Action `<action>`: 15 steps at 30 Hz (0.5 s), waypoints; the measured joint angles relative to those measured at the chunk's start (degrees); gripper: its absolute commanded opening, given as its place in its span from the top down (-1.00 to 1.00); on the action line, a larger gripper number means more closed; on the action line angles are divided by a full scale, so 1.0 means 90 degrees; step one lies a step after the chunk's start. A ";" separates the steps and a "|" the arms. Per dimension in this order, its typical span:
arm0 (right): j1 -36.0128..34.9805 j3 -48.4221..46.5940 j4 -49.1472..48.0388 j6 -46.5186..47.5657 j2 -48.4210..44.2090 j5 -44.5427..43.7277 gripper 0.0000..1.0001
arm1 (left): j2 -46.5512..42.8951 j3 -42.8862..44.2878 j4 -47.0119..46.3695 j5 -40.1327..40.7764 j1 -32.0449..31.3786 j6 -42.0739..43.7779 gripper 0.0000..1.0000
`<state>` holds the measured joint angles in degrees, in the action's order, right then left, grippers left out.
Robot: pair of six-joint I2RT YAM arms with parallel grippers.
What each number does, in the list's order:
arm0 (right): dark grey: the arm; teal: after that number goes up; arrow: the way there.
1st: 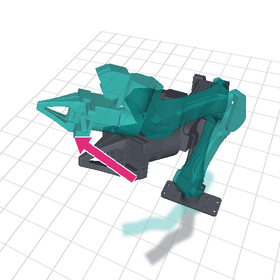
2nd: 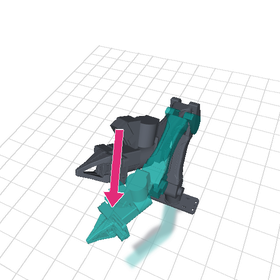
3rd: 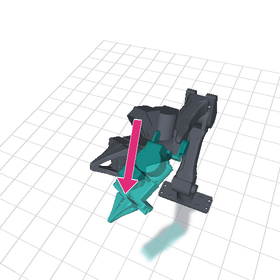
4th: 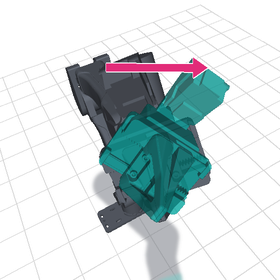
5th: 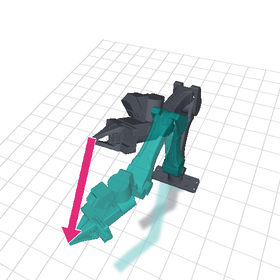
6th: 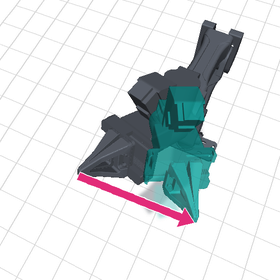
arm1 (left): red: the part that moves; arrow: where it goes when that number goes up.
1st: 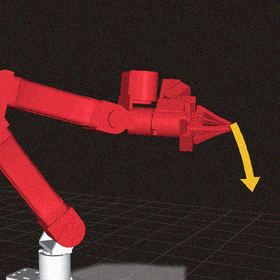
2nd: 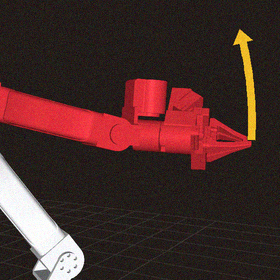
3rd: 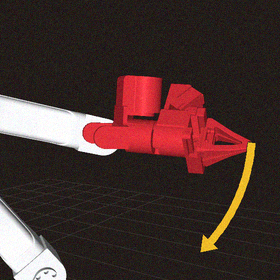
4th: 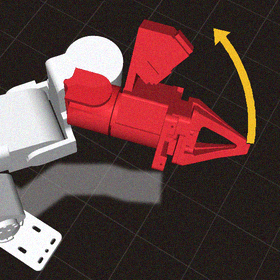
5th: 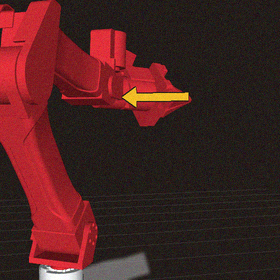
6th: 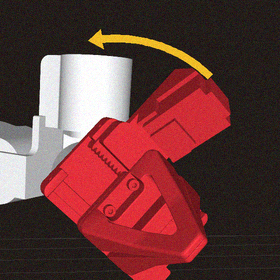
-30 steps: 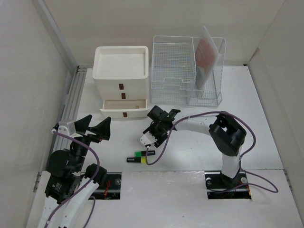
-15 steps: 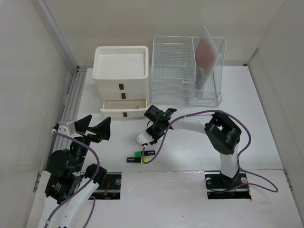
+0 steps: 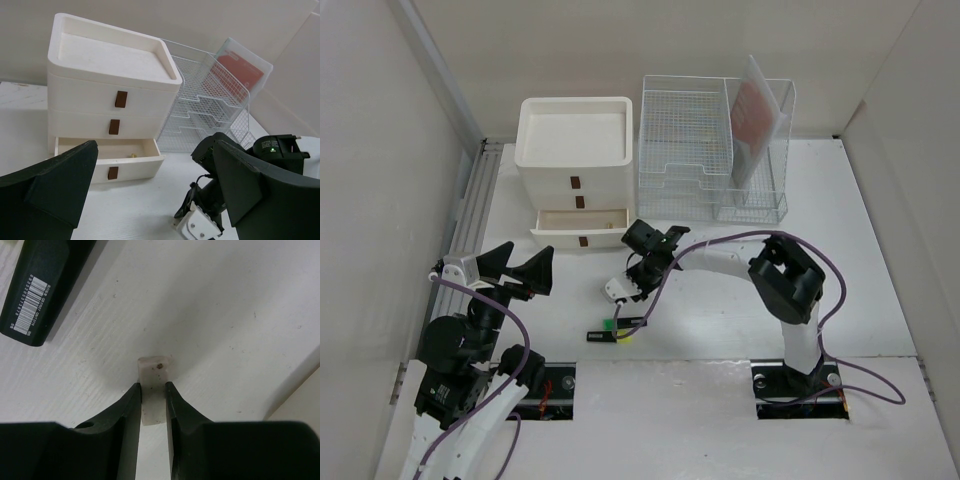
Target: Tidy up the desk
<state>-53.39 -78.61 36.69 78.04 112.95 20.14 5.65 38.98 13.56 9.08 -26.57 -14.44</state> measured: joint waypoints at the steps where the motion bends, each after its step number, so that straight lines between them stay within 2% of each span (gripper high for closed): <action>1: 0.0000 0.0000 -0.0012 -0.0097 -0.0010 -0.0002 0.77 | 0.0000 0.0000 0.0000 0.0000 0.0000 0.0000 -1.00; 9: -0.0002 -0.0039 -0.0277 -0.0954 -0.0260 -0.0153 0.72 | 0.0000 0.0000 -0.0002 0.0000 0.0000 -0.0002 -1.00; 15: -0.0002 -0.0520 -0.0597 -0.1399 -0.0313 -0.0515 0.72 | 0.0000 0.0000 -0.0002 0.0000 0.0000 0.0000 -1.00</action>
<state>-53.41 -83.29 31.31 65.45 110.13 15.51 5.65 38.98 13.54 9.08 -26.57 -14.44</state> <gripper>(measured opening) 0.281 0.996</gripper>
